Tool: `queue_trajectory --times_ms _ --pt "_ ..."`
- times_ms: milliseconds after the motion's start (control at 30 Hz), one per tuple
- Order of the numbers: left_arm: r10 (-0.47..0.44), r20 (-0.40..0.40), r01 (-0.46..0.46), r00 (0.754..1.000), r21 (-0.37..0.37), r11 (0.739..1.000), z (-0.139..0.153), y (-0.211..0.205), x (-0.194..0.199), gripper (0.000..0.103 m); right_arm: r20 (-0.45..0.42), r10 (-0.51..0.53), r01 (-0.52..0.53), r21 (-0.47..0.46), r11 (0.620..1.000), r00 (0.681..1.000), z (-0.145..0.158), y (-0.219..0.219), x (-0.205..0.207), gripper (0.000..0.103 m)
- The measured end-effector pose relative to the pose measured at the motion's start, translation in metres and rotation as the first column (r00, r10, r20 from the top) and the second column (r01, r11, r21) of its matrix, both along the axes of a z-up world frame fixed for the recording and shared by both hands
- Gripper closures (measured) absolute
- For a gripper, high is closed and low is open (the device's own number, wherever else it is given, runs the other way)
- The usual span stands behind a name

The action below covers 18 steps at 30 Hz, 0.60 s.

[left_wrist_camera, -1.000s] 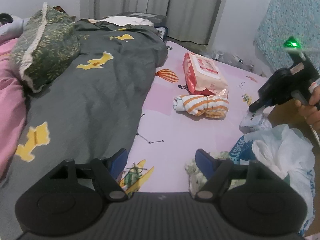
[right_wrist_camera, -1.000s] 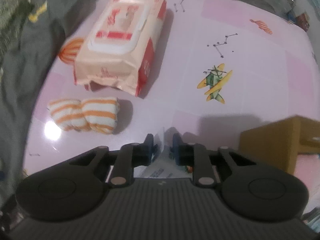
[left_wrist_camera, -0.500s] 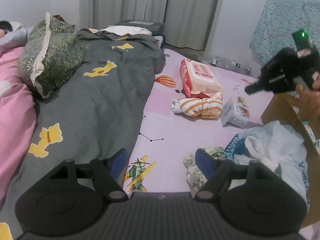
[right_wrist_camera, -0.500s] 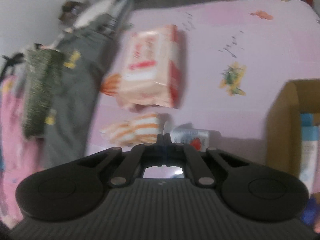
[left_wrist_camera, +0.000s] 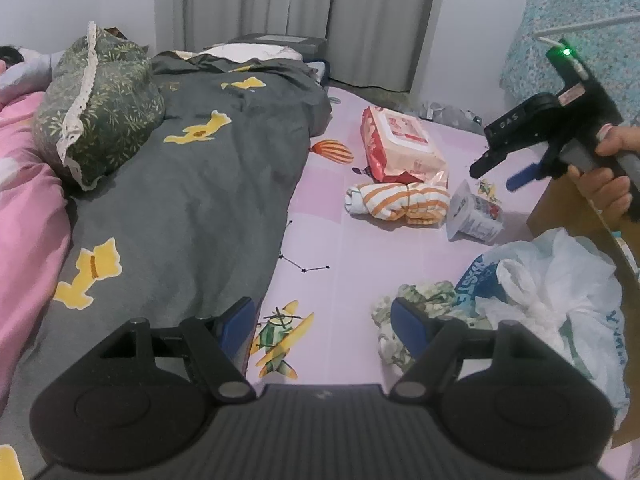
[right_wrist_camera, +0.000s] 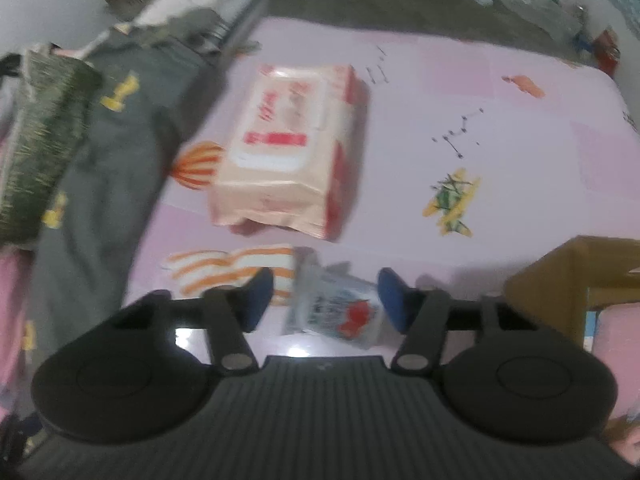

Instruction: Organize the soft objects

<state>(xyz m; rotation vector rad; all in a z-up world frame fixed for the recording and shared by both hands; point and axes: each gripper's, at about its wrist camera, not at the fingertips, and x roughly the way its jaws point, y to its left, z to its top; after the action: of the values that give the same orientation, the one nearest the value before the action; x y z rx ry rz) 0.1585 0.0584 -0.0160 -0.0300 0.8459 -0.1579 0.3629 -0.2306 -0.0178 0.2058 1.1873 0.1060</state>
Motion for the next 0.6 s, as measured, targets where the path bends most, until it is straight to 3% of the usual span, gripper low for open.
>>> queue_trajectory --times_ms 100,167,267,467,600 --pt "0.004 -0.009 -0.004 1.000 0.001 1.000 -0.003 0.001 0.002 0.027 -0.085 -0.036 0.039 0.031 0.999 0.996 -0.022 -0.005 0.011 0.023" --pt "0.007 -0.010 -0.007 1.000 0.002 1.000 -0.004 0.003 0.002 0.027 -0.134 -0.054 0.061 0.044 0.997 0.990 -0.036 -0.006 0.016 0.023" --pt "0.010 -0.010 -0.010 1.000 0.004 1.000 -0.004 0.005 0.001 0.027 -0.177 -0.079 0.091 0.060 0.994 0.981 -0.052 -0.004 0.017 0.035" --pt "0.005 -0.004 -0.005 1.000 0.014 1.000 -0.002 0.012 -0.011 0.027 -0.147 -0.140 0.159 0.122 0.980 0.979 -0.045 -0.012 0.003 0.039" --pt "-0.005 -0.010 0.005 1.000 0.026 1.000 -0.001 0.016 -0.025 0.027 -0.105 -0.063 0.089 0.263 0.961 0.992 -0.019 0.001 -0.019 0.039"
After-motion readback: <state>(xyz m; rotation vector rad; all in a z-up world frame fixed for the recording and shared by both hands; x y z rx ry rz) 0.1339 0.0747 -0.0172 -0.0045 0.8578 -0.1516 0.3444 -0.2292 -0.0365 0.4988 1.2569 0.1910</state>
